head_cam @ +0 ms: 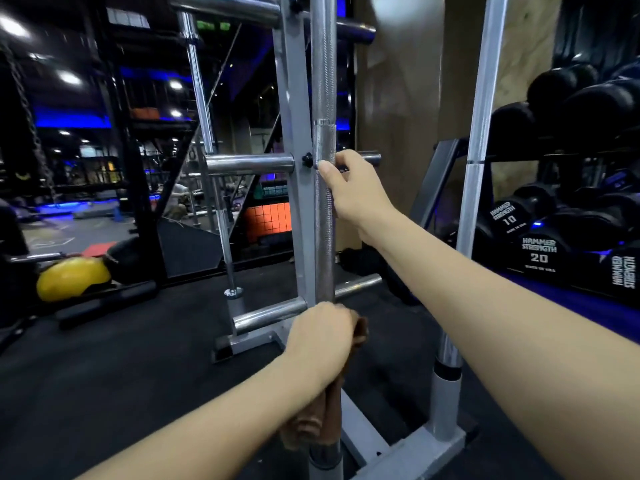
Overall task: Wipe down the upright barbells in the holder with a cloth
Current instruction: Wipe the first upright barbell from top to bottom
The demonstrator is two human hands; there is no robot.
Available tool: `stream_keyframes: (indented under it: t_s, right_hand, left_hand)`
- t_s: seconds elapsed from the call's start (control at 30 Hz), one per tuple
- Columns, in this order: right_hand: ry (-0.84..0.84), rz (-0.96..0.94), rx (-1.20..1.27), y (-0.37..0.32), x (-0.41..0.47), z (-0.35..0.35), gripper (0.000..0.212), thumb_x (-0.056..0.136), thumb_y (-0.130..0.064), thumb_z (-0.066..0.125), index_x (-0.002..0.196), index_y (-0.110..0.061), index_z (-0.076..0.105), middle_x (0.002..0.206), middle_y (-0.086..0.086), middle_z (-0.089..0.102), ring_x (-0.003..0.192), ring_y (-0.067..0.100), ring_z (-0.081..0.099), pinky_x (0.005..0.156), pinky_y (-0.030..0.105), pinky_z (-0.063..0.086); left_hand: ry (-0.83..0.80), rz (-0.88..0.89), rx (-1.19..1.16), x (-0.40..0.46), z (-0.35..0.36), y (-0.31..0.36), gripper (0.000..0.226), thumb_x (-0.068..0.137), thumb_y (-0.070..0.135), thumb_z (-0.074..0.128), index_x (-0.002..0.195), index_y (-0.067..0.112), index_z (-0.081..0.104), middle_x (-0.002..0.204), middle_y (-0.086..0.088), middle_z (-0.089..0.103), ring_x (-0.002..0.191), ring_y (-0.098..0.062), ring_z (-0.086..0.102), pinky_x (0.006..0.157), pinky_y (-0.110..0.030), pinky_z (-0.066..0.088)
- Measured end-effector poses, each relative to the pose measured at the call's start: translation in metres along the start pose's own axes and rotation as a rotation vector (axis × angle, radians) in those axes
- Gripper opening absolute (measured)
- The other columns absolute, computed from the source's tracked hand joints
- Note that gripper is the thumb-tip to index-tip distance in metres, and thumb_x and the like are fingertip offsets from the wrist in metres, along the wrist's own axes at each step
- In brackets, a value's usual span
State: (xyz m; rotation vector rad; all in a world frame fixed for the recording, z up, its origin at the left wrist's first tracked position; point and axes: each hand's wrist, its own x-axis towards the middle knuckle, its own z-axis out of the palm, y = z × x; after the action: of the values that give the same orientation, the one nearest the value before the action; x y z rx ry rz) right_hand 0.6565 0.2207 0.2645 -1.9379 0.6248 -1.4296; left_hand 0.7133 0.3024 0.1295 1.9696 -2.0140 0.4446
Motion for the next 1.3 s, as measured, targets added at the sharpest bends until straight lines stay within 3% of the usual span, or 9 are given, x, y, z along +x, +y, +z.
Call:
stream_keyframes:
  t_s: [0.2,0.4,0.6,0.77,0.87,0.97,1.07,1.2,1.3]
  right_hand:
    - [-0.002,-0.002,-0.027,-0.006,-0.003,-0.003,0.026,0.099,-0.031,0.046,0.107,-0.007,0.053,0.093,0.009,0.061,0.077,0.021,0.054,0.076,0.045,0.052]
    - [0.013,0.009,0.020,-0.006,-0.005,-0.001,0.021,0.099,-0.031,0.047,0.104,-0.012,0.054,0.084,0.003,0.057,0.072,0.018,0.051,0.067,0.037,0.046]
    - [0.043,0.005,0.048,-0.001,-0.005,0.002,0.015,0.098,-0.031,0.049,0.095,-0.018,0.054,0.077,-0.003,0.055,0.066,0.016,0.050,0.064,0.030,0.042]
    - [0.059,-0.014,0.042,-0.001,-0.003,0.003,0.014,0.098,-0.030,0.050,0.093,-0.018,0.053,0.075,-0.005,0.054,0.064,0.011,0.048,0.062,0.027,0.041]
    - [0.065,-0.017,0.030,0.000,-0.004,0.002,0.016,0.098,-0.030,0.049,0.086,-0.021,0.050,0.069,-0.008,0.047,0.058,0.007,0.041,0.056,0.025,0.035]
    - [0.059,-0.022,0.050,-0.002,-0.007,0.001,0.014,0.098,-0.030,0.049,0.095,-0.017,0.054,0.077,-0.004,0.053,0.064,0.011,0.048,0.058,0.026,0.041]
    - [0.041,-0.014,0.047,-0.001,-0.006,0.003,0.015,0.099,-0.030,0.049,0.098,-0.016,0.054,0.080,-0.003,0.055,0.065,0.012,0.049,0.058,0.025,0.042]
    - [-0.012,0.008,0.111,0.000,-0.004,0.000,0.012,0.097,-0.032,0.051,0.094,-0.021,0.056,0.084,0.004,0.059,0.074,0.019,0.054,0.070,0.034,0.046]
    - [-0.206,0.108,0.079,0.012,-0.016,-0.006,0.014,0.097,-0.031,0.052,0.105,-0.023,0.059,0.100,0.017,0.062,0.079,0.029,0.052,0.075,0.036,0.050]
  left_hand:
    - [0.100,0.052,-0.102,-0.026,-0.007,-0.031,0.018,0.093,0.034,0.052,0.095,0.020,0.063,0.100,0.003,0.061,0.101,-0.017,0.055,0.084,-0.031,0.042]
    - [0.151,-0.025,-0.298,-0.039,-0.012,-0.062,0.007,0.087,0.018,0.064,0.082,0.013,0.066,0.067,0.017,0.049,0.069,-0.001,0.048,0.066,-0.004,0.034]
    - [0.016,-0.117,-0.306,-0.007,-0.002,-0.073,0.019,0.089,0.025,0.061,0.073,0.015,0.054,0.080,0.001,0.064,0.081,-0.020,0.060,0.075,-0.031,0.047]
    - [0.082,0.013,-0.321,-0.033,-0.005,-0.065,0.011,0.089,0.021,0.062,0.088,0.011,0.067,0.081,0.008,0.059,0.073,-0.003,0.052,0.067,-0.004,0.035]
    - [0.083,-0.002,-0.309,-0.023,-0.004,-0.065,0.014,0.091,0.024,0.060,0.089,0.011,0.066,0.087,0.004,0.062,0.082,-0.010,0.057,0.071,-0.009,0.039]
    - [0.094,-0.100,-0.276,-0.012,-0.003,-0.063,0.016,0.091,0.027,0.059,0.082,0.013,0.060,0.089,0.000,0.064,0.089,-0.021,0.060,0.074,-0.030,0.042]
    - [0.150,-0.076,-0.271,-0.031,-0.002,-0.054,0.010,0.090,0.021,0.058,0.082,0.018,0.063,0.080,0.007,0.060,0.080,-0.012,0.060,0.065,-0.023,0.037]
    - [0.155,-0.011,-0.323,-0.038,-0.003,-0.051,0.009,0.089,0.020,0.059,0.091,0.022,0.068,0.090,0.010,0.064,0.087,-0.005,0.058,0.071,-0.007,0.037]
    - [0.177,-0.106,-0.329,-0.027,-0.004,-0.052,0.010,0.089,0.024,0.061,0.091,0.019,0.069,0.091,0.006,0.067,0.088,-0.012,0.060,0.070,-0.017,0.039]
